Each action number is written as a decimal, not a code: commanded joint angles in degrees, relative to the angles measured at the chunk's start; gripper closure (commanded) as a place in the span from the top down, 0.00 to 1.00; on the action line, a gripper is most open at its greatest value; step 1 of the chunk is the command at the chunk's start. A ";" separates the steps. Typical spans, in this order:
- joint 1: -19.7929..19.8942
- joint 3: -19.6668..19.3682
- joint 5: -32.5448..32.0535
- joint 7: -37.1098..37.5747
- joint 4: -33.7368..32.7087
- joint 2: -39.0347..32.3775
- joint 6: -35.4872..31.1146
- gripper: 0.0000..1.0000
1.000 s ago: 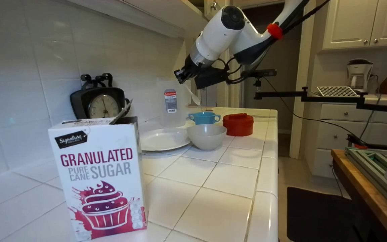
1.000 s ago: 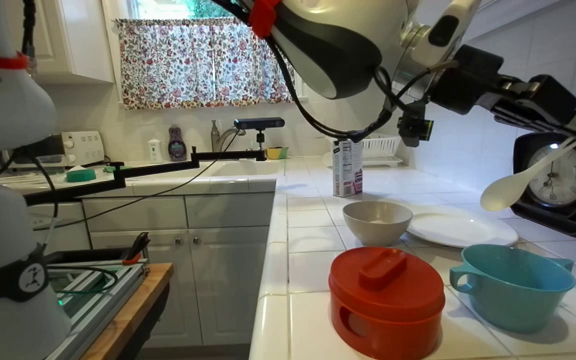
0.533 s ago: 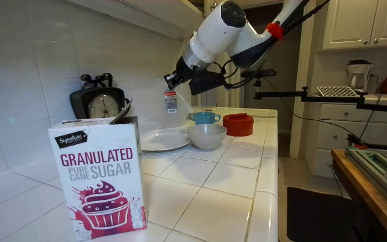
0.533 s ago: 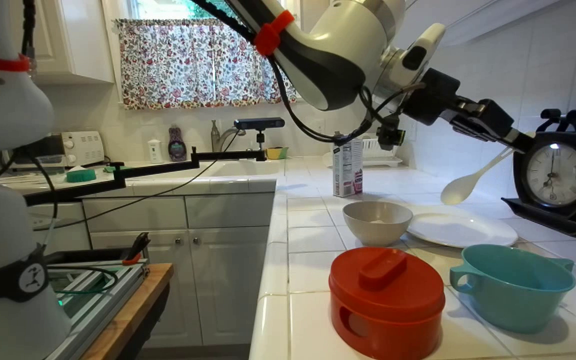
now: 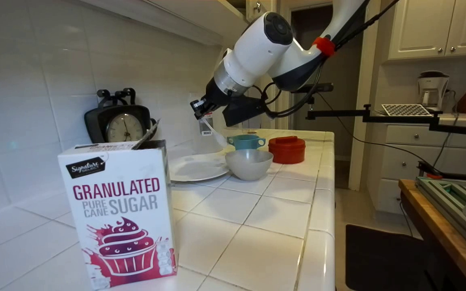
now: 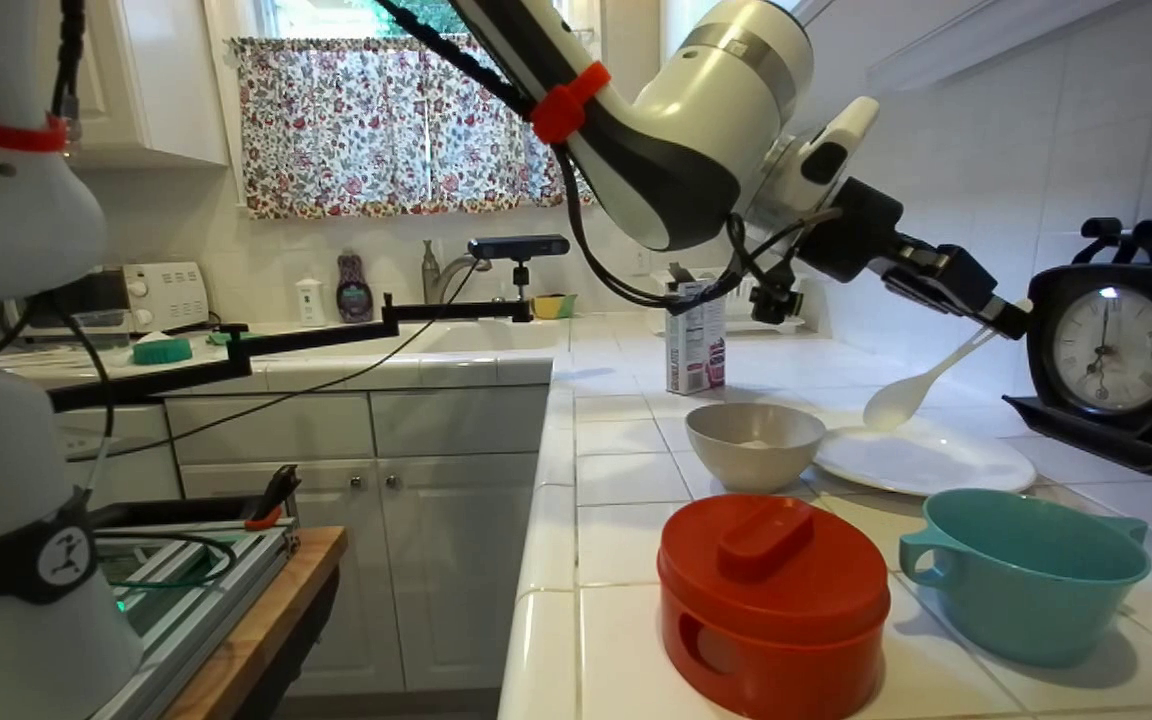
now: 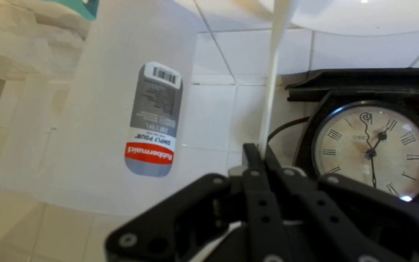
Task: Put the white spoon on the white plate.
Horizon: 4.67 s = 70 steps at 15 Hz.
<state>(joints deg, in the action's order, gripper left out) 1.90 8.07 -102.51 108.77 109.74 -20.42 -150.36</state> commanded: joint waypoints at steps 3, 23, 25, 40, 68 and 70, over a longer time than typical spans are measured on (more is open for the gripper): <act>0.77 0.09 -5.04 4.38 -4.28 -2.32 -6.28 0.01; 2.24 -1.86 -1.82 -11.92 -6.81 -7.62 -16.74 0.01; 2.25 -1.96 -1.42 -13.10 -7.17 -8.06 -17.00 0.01; 2.74 -1.95 5.30 -19.38 -9.10 -10.16 -18.91 0.54; 49.04 44.44 89.53 -82.74 18.45 11.36 -8.20 1.00; 52.14 45.66 94.26 -87.61 16.84 13.85 -3.50 1.00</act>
<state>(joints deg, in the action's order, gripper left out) 49.08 50.23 -15.42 29.53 127.74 -9.66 -159.79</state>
